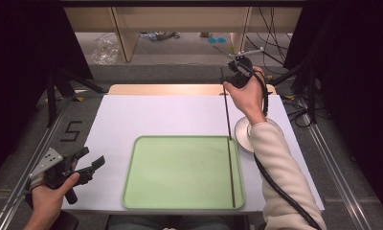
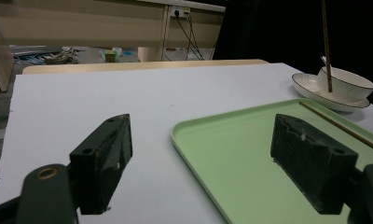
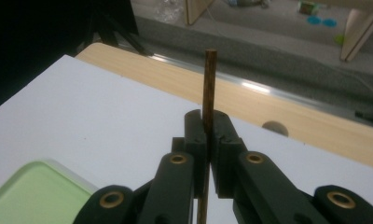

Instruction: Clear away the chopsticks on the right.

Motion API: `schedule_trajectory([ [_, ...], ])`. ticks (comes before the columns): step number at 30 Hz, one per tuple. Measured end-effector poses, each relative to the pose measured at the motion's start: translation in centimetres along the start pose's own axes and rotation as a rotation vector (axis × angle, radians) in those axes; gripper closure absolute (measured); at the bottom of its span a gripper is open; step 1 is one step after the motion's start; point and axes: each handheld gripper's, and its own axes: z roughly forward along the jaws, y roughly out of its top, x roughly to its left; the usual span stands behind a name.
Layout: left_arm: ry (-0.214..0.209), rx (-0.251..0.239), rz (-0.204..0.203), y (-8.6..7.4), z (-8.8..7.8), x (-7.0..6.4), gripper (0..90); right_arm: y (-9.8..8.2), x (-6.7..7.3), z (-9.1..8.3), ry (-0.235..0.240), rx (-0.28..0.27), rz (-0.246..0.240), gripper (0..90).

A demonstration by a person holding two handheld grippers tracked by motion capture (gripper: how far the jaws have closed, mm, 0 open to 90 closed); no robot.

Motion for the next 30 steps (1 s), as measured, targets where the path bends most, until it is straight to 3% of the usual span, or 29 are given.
schedule_trajectory([
  [2,-0.003,-0.005,-0.001,0.0,0.0,0.0,20.6,-0.1,0.1,0.1,-0.006,0.029,0.036,87.8],
  [6,-0.003,-0.005,-0.002,0.0,0.0,0.0,20.6,-0.3,0.1,0.4,-0.025,0.056,0.059,87.8],
  [7,-0.003,-0.004,-0.002,0.0,0.0,0.0,20.6,-0.6,0.0,0.7,-0.031,0.085,0.060,87.8],
  [8,-0.003,-0.005,-0.002,0.0,0.0,0.0,20.6,-0.7,0.2,0.7,-0.034,0.111,0.098,87.8],
  [11,-0.001,-0.002,0.000,0.0,0.0,0.0,20.6,-1.3,0.4,1.2,-0.053,0.169,0.151,87.8],
  [13,-0.001,-0.001,0.000,0.0,0.0,0.0,20.6,-1.9,0.5,1.8,-0.066,0.208,0.186,87.8],
  [15,-0.001,-0.003,-0.001,0.0,0.0,0.0,20.6,-2.2,0.3,2.0,-0.061,0.227,0.188,87.8],
  [17,-0.002,-0.002,0.000,0.0,0.0,0.0,20.6,-2.8,0.4,2.7,-0.070,0.273,0.236,87.7],
  [18,-0.002,-0.002,0.000,0.0,0.0,0.0,20.6,-3.3,0.8,3.2,-0.081,0.362,0.339,87.8],
  [21,-0.001,-0.002,-0.002,0.0,0.0,0.0,20.6,-4.6,0.8,4.4,-0.100,0.475,0.406,87.7],
  [22,-0.001,-0.002,-0.002,0.0,0.0,0.0,20.6,-4.6,0.8,4.4,-0.100,0.475,0.406,87.7],
  [23,-0.001,-0.002,-0.001,0.0,0.0,0.0,20.6,-5.7,0.6,5.3,-0.105,0.534,0.408,87.8],
  [24,-0.002,-0.002,0.001,0.0,0.0,0.0,20.6,-6.2,0.6,5.6,-0.111,0.550,0.408,87.8],
  [25,-0.001,-0.001,0.001,0.0,0.1,0.0,20.6,-6.5,0.8,5.9,-0.129,0.608,0.448,87.8],
  [26,-0.001,-0.001,0.001,0.0,0.1,0.0,20.6,-7.0,0.8,6.2,-0.125,0.633,0.461,87.7],
  [27,0.000,0.002,0.003,0.0,0.1,0.0,20.6,-7.6,0.6,6.6,-0.119,0.635,0.435,87.8],
  [28,0.000,0.002,0.003,0.0,0.1,0.0,20.6,-7.8,0.8,6.8,-0.128,0.688,0.470,87.8],
  [30,0.000,0.001,0.003,0.0,0.1,0.0,20.6,-8.8,0.7,7.3,-0.128,0.717,0.444,87.8],
])
